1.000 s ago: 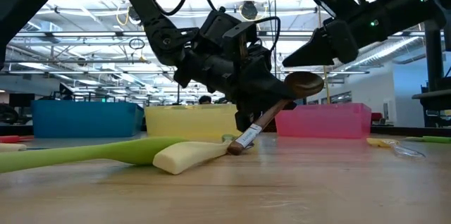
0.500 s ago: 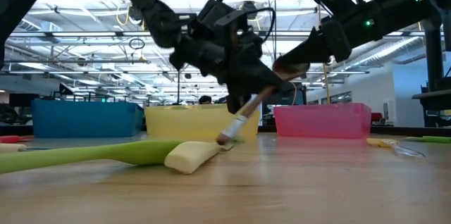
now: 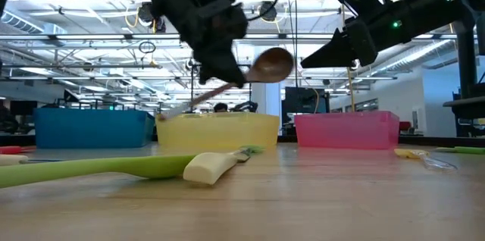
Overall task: Pick & Place Kitchen Items
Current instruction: Put the wooden serving spoon into the blue bin
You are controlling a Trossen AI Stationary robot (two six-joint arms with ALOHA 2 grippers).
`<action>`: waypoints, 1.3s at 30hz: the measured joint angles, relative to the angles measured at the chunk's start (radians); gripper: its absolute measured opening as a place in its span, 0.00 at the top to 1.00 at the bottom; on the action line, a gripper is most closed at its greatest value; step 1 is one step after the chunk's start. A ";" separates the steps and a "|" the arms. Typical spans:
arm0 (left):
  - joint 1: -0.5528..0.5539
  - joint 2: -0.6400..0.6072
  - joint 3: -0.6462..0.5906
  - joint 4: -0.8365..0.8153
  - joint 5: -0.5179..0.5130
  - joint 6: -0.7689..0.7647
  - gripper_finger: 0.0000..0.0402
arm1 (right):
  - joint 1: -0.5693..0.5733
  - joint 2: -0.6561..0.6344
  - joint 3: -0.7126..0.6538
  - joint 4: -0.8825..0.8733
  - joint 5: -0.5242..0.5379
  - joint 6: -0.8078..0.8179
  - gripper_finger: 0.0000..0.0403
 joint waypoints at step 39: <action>0.469 -0.479 -0.377 -0.400 -0.357 -0.050 0.92 | 0.000 0.000 0.000 0.011 -0.002 0.033 0.65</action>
